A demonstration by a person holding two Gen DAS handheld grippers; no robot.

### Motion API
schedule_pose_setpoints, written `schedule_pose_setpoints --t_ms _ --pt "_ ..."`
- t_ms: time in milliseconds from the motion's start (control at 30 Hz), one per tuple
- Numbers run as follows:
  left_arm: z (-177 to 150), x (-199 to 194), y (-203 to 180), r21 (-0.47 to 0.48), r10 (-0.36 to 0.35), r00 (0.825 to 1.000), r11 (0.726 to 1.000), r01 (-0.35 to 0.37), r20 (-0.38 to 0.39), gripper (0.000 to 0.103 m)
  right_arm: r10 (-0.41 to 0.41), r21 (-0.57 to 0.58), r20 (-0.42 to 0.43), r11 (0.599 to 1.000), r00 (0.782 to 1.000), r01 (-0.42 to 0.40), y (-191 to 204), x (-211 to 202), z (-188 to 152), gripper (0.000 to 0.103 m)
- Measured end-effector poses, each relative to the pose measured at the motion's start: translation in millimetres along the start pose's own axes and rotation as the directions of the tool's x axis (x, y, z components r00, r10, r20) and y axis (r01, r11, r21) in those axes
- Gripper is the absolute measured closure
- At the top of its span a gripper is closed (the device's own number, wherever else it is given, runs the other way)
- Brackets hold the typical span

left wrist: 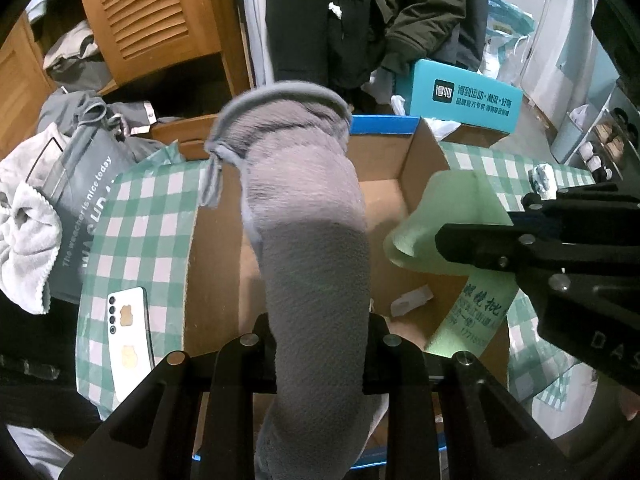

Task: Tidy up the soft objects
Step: 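Carry the sleeve with the left tool and the cloth with the right tool over the box, then open both tools to drop the sleeve and cloth into the box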

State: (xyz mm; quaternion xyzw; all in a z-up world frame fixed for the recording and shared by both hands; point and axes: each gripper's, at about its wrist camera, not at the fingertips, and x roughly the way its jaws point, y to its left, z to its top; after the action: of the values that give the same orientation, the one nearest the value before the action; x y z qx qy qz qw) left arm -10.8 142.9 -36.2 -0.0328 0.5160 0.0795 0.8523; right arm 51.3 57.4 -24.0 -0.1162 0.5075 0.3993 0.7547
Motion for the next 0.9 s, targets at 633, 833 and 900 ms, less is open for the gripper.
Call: schedule_pose_setpoints --t_ms 633,833,900 --pt "4 -4 -7 0.022 0.028 0.999 0.999 -0.029 0.029 0.046 -0.087 0.073 0.023 0.994 0.996 0.085 -29 -16 -9 0.048" --pt "5 -5 -16 0.048 0.023 0.999 0.999 -0.024 0.028 0.045 -0.115 0.086 0.023 0.99 0.993 0.113 -39 -23 -17 0.048" --pt "5 -5 -21 0.056 0.021 0.999 0.998 -0.023 0.03 0.045 -0.123 0.094 0.021 0.988 0.992 0.12 -43 -25 -20 0.048"
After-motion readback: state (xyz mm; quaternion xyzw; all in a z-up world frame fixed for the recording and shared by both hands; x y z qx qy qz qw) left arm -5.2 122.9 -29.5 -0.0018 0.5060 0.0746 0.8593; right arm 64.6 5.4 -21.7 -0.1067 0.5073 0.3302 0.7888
